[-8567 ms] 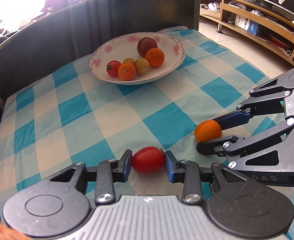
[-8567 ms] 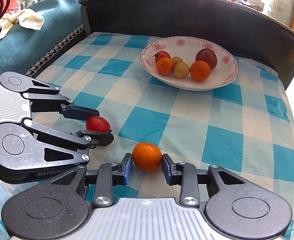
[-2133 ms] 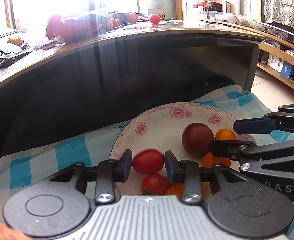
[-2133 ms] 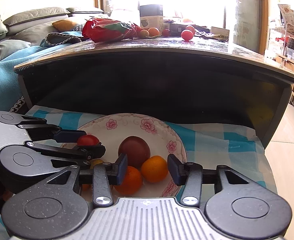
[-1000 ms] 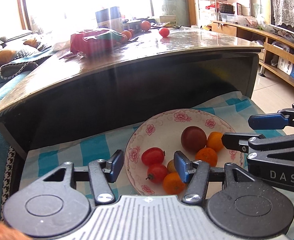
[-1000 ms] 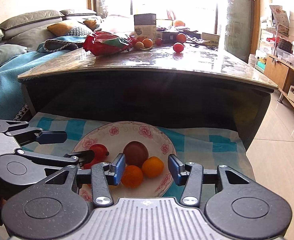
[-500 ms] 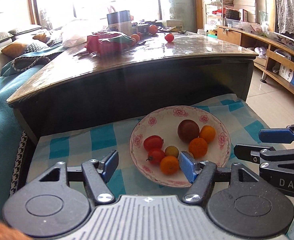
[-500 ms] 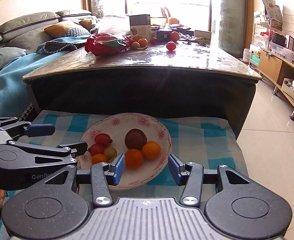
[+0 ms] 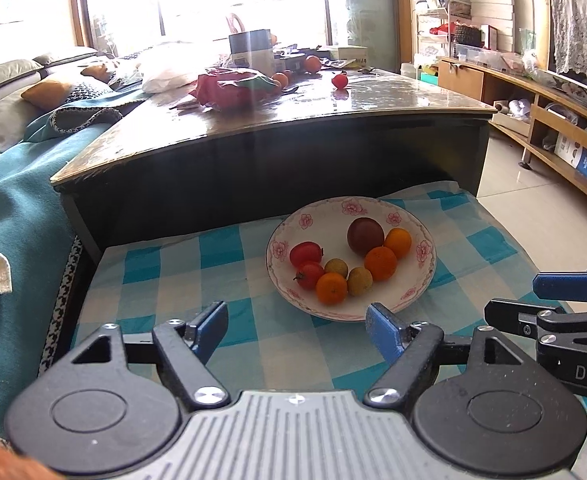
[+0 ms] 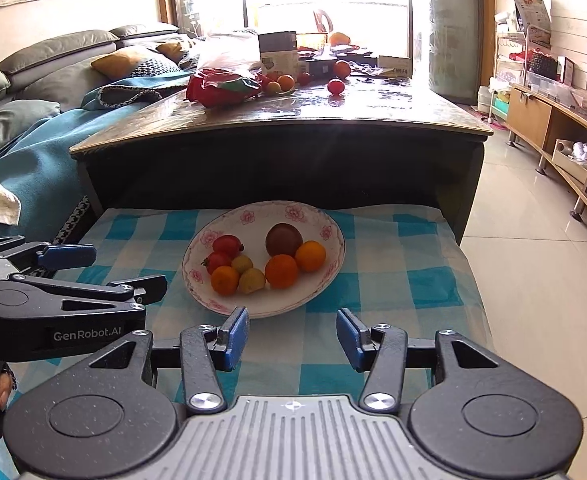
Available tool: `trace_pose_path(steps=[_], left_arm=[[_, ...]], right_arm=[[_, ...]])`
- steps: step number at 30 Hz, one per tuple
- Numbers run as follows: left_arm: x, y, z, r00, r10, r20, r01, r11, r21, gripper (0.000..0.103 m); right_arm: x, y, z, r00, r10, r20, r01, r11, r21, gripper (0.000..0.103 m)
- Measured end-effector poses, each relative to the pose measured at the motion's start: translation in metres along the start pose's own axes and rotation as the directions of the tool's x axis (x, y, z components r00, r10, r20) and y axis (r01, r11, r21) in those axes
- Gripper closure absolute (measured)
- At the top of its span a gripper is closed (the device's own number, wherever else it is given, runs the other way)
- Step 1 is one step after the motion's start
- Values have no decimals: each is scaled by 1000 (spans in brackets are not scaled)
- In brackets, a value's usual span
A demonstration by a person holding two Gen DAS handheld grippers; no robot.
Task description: Organize fruits
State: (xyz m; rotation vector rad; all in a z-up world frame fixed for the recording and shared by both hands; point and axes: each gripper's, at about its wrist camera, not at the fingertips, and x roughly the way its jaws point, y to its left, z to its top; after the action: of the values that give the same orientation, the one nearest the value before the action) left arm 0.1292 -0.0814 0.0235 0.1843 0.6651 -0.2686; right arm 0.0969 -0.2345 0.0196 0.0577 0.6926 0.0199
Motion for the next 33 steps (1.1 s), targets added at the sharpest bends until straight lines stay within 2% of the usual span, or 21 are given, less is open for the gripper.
trace_pose_path(steps=[8,23,33], left_arm=[[-24,-4,-21,1000,9,-12,-9,1000,1,16],[-65,-2,-54,997,71,-13,-72,997,-7,0],[-83,-1,-71,996,83,-28,-84,996,-39,0]], right_arm=[[-21,4,-16,1000,1,-7,-1,1000,9,57],[-54,23,-49,999,19,-34,-19,1000,1,57],[-73,27,-62,999,23,-32,-22,1000,6,56]])
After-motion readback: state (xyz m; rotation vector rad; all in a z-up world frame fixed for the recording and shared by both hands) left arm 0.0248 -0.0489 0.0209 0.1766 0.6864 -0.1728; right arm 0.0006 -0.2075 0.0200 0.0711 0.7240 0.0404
